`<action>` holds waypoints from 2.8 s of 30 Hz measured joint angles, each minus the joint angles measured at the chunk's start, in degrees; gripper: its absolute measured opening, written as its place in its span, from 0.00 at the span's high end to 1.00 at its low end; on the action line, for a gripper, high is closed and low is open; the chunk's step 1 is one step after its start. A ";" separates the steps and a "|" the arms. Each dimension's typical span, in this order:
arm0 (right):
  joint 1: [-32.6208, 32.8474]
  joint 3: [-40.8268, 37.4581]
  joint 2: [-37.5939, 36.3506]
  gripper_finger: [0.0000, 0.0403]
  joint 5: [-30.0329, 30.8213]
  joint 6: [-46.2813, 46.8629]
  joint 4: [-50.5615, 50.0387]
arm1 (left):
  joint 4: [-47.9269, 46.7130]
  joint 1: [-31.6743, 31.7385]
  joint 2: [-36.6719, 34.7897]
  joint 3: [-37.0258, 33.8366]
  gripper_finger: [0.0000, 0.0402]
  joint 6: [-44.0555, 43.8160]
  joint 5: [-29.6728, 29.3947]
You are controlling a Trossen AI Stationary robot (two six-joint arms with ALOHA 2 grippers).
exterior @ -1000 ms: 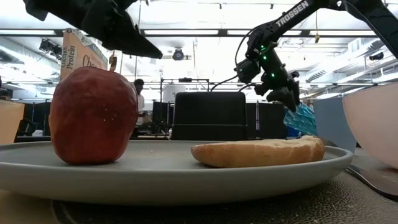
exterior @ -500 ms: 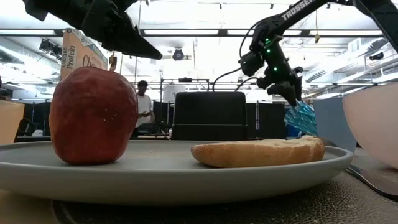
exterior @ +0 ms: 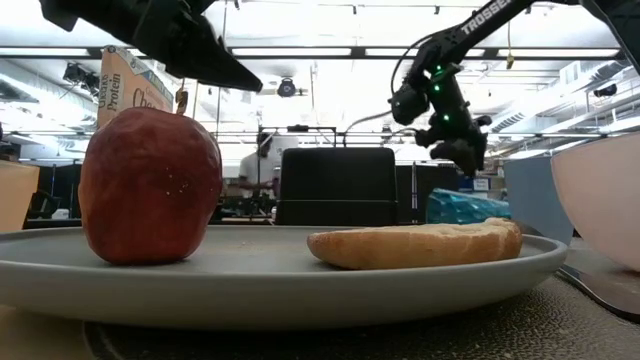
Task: Arrange a breakfast setting
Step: Move the blue cup to the top of the table placemat
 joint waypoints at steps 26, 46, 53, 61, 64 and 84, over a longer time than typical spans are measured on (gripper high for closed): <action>-3.44 -1.37 -1.81 0.13 -15.23 -40.33 13.31 | -15.56 -1.16 -14.05 0.36 0.64 -1.70 0.03; -7.55 -12.28 -1.79 0.02 -16.43 -54.23 22.07 | -22.92 4.74 -16.06 0.31 0.64 -5.38 -0.24; -7.55 -14.29 -1.93 0.05 -18.47 -55.66 25.16 | -23.08 4.72 -16.06 0.31 0.64 -5.95 -0.24; -6.26 -15.34 -2.16 0.13 -17.45 -54.35 25.45 | -23.21 4.68 -16.06 0.31 0.64 -6.14 -0.22; -5.42 -15.24 -2.51 0.13 -16.61 -53.99 24.57 | -23.21 4.68 -16.47 0.29 0.64 -6.07 -0.20; 2.45 -14.53 -5.11 0.15 -23.97 -46.04 17.94 | -14.24 3.56 -17.86 0.27 0.64 -4.40 1.79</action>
